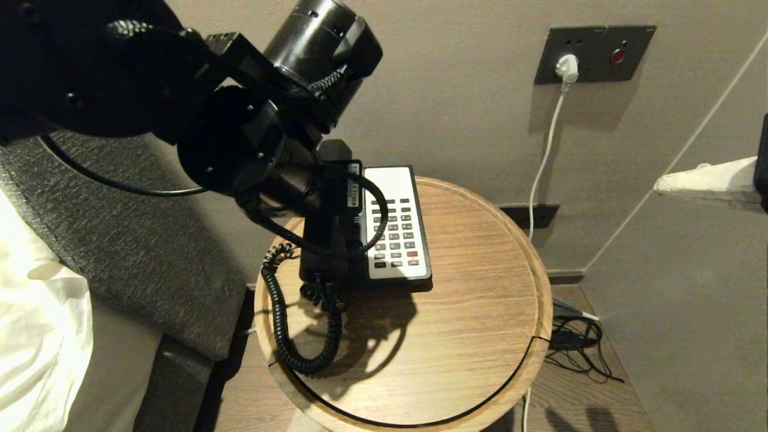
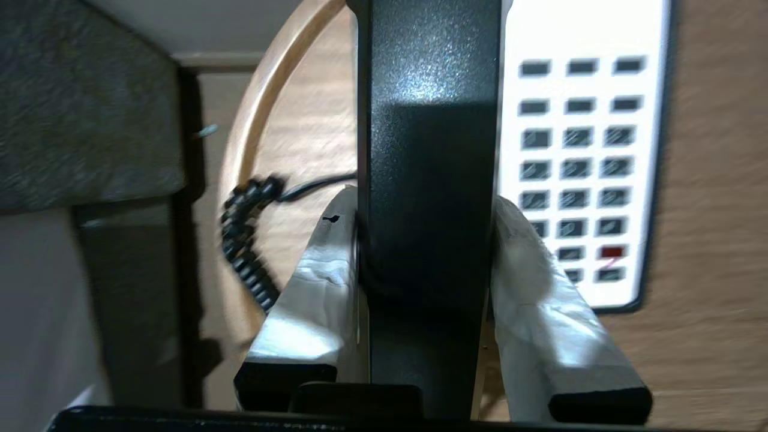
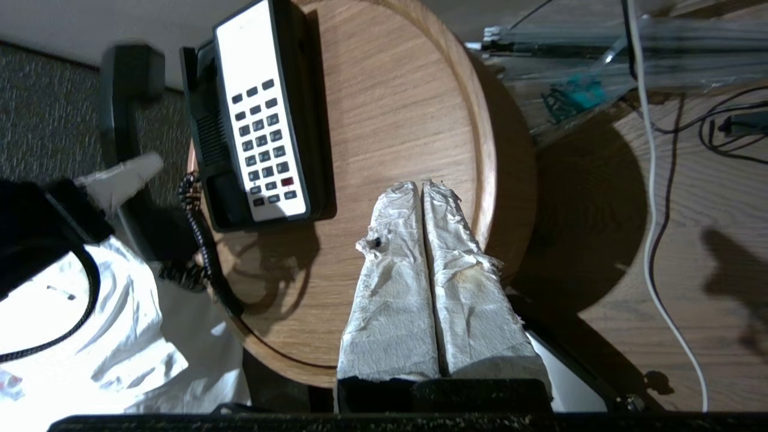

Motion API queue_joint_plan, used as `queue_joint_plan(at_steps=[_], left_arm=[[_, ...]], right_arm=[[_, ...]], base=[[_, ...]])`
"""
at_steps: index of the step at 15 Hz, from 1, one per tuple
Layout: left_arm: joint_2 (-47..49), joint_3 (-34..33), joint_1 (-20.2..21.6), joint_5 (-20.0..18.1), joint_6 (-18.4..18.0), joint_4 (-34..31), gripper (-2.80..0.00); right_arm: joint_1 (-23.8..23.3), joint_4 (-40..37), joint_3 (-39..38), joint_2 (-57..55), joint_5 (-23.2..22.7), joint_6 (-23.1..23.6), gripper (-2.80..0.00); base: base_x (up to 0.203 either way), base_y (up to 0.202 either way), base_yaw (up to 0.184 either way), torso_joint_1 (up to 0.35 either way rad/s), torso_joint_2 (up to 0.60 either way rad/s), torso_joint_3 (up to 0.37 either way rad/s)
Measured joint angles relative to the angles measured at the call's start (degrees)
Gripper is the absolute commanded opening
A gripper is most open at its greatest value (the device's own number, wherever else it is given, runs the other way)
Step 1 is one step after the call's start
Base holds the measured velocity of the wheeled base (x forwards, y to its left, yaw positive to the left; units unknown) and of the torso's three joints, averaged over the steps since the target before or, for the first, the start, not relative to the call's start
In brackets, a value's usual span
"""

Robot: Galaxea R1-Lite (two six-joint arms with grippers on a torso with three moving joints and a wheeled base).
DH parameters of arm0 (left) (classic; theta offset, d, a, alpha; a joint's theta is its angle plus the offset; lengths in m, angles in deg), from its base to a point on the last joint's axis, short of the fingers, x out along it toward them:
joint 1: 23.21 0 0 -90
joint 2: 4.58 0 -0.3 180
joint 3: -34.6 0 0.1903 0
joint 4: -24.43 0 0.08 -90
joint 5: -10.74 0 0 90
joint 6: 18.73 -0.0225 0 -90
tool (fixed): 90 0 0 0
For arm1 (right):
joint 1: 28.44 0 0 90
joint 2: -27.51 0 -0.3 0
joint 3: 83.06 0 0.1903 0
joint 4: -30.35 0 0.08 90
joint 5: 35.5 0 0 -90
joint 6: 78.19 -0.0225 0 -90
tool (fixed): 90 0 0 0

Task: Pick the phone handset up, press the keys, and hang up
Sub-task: Put the handset back

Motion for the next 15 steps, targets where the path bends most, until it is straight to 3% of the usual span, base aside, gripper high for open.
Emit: queue_joint_plan(at_steps=[8,15], left_arm=[[0.8,0.4,1.0,-2.3,1.1,-0.2,-2.80],[2.7,0.6,0.5,-2.0,2.3,-0.3,-2.80]], right_arm=[[-0.4,-0.7,-1.5,1.4,0.0,0.1,-2.80],[-0.4,0.1,-4.6,3.5,-0.5,0.1,-2.80]], base=[[0.000,0.000,0.000,0.000,0.00,0.000],[0.000,0.000,0.000,0.000,0.00,0.000]])
